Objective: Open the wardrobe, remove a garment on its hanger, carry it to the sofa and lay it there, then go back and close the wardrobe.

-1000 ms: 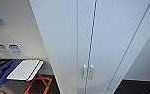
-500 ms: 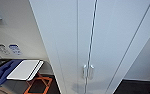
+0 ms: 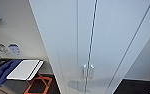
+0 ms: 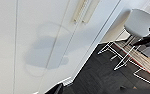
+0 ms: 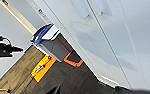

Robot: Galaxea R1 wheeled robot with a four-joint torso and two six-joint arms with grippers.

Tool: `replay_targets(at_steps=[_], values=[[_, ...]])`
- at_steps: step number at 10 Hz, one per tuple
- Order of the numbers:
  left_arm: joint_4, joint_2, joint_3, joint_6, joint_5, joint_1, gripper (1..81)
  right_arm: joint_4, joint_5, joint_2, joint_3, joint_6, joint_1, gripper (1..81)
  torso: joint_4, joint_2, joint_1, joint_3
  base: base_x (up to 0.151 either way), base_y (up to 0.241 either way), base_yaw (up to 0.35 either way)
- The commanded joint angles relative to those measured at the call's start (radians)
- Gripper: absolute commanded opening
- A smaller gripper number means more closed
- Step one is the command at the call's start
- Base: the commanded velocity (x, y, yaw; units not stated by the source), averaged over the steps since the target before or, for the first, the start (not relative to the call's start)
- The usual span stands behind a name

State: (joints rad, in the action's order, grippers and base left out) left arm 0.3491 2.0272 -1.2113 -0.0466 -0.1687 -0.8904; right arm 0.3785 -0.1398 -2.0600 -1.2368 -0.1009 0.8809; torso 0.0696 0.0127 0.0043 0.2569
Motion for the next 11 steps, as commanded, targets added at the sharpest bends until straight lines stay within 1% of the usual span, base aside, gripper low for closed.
replay_targets(at_steps=[1, 2, 4, 5, 6, 7, 9, 10, 11], values=[[-0.029, -0.031, 0.071, 0.004, 0.132, 0.211, 81.1, 0.007, 0.109, -0.002, 0.051, -0.006, -0.205, 81.1, 0.0, 0.0, 0.0, 0.0, 0.0, 0.0, 0.0], [-0.032, -0.014, 0.07, 0.004, 0.164, 0.245, 81.1, 0.0, 0.123, -0.015, 0.051, -0.005, -0.235, 81.1, 0.0, 0.0, 0.0, 0.0, 0.0, 0.0, 0.0], [-0.033, -0.001, 0.07, 0.011, 0.178, 0.31, 81.1, -0.007, 0.129, -0.048, 0.034, -0.007, -0.295, 81.1, 0.0, -0.001, 0.001, 0.001, 0.0, 0.0, 0.0], [-0.035, 0.007, 0.073, 0.022, 0.179, 0.342, 81.1, -0.03, 0.131, -0.067, 0.022, -0.007, -0.328, 81.1, 0.0, -0.001, 0.001, 0.001, 0.0, 0.0, 0.0], [-0.036, 0.025, 0.07, 0.028, 0.213, 0.375, 81.1, -0.041, 0.159, -0.08, 0.013, -0.005, -0.357, 81.1, 0.0, -0.002, 0.001, 0.001, 0.0, 0.0, 0.0], [-0.035, 0.047, 0.067, 0.028, 0.235, 0.397, 81.1, -0.049, 0.178, -0.087, 0.002, -0.005, -0.378, 81.1, 0.0, -0.002, 0.001, 0.001, 0.0, 0.0, 0.0], [-0.035, 0.108, 0.026, 0.031, 0.244, 0.423, 81.1, -0.067, 0.18, -0.076, 0.019, -0.007, -0.455, 81.1, 0.0, -0.002, 0.002, 0.001, 0.0, 0.0, 0.0], [-0.035, 0.136, 0.006, 0.042, 0.261, 0.44, 81.1, -0.081, 0.181, -0.074, 0.033, -0.007, -0.49, 81.1, 0.0, -0.002, 0.002, 0.002, 0.0, 0.0, 0.0], [-0.035, 0.156, -0.005, 0.049, 0.265, 0.457, 81.1, -0.092, 0.195, -0.079, 0.042, -0.007, -0.519, 81.1, 0.0, -0.002, 0.002, 0.002, 0.0, 0.0, 0.0]])
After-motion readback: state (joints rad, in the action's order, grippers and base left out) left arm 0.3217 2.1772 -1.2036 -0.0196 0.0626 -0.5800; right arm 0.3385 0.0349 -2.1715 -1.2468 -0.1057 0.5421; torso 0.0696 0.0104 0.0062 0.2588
